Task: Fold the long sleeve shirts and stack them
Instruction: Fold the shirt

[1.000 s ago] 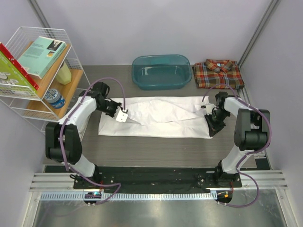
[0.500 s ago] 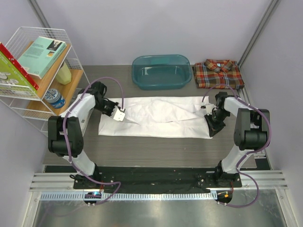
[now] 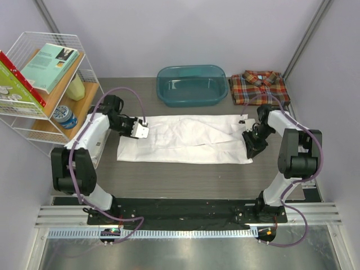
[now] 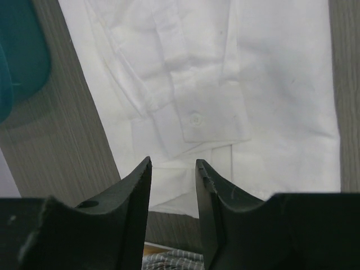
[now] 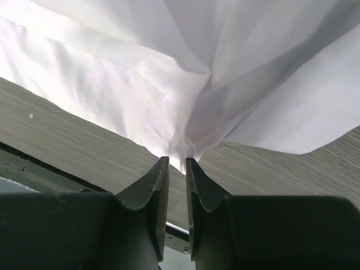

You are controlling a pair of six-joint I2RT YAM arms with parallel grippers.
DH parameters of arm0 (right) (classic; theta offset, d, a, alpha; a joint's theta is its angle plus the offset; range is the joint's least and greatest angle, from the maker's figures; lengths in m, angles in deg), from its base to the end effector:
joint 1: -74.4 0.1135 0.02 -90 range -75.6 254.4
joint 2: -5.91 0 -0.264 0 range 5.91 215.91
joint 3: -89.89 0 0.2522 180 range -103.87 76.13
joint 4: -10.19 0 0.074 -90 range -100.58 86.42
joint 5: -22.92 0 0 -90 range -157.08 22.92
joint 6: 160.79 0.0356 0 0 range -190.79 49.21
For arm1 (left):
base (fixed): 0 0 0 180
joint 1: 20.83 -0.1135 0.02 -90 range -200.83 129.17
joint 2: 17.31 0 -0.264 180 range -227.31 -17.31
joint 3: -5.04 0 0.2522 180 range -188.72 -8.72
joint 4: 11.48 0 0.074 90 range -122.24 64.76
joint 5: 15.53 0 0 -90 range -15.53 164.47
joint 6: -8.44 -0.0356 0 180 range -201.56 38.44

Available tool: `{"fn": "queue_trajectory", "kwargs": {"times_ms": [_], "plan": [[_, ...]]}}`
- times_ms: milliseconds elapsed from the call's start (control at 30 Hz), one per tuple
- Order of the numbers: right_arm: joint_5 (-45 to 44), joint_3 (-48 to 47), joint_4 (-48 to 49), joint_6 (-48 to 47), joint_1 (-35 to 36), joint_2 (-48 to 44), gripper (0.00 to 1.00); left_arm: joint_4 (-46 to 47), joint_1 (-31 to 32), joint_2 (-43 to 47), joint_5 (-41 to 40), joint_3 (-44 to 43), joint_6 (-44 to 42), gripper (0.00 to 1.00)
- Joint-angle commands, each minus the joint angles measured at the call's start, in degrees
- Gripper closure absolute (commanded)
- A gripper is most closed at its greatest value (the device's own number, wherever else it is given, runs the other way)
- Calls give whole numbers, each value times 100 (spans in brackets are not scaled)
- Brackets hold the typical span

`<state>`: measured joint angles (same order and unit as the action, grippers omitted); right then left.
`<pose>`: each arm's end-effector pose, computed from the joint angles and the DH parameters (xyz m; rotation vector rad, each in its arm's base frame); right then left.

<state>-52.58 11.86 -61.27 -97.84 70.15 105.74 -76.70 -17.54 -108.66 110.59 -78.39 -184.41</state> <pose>0.2929 -0.0128 0.1717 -0.6021 3.0427 0.4038 0.3041 -0.0385 0.2443 2.0435 1.3869 -0.2403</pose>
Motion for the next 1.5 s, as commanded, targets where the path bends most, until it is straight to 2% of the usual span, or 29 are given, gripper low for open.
{"fn": "queue_trajectory", "kwargs": {"times_ms": [0,233,433,733,833,1000,1067,1167,1300,1467], "plan": [[369,-481,-400,-37,-23,-437,74,214,435,206,62,234,1553,64],[668,-1052,-243,147,73,-395,68,1129,1015,21,-465,700,2479,67],[519,-1474,-14,288,301,0,64,1156,1209,-304,-702,683,2533,66],[185,-1229,329,384,425,177,60,1323,1394,-717,-1018,771,2384,60],[97,-1202,373,393,425,186,60,1402,1402,-849,-1133,771,2357,64],[-9,-1202,373,384,425,186,59,1420,1402,-928,-1265,718,2296,75],[-61,-1167,373,376,425,168,59,1393,1402,-876,-1256,683,2304,88],[-97,-1114,373,376,425,124,57,1253,1402,-797,-1248,517,2322,99],[-184,-1096,373,376,425,10,55,824,1376,-578,-1195,200,2384,100],[-211,-1044,294,288,390,-148,47,260,1227,-287,-1028,-265,2287,100]]}}
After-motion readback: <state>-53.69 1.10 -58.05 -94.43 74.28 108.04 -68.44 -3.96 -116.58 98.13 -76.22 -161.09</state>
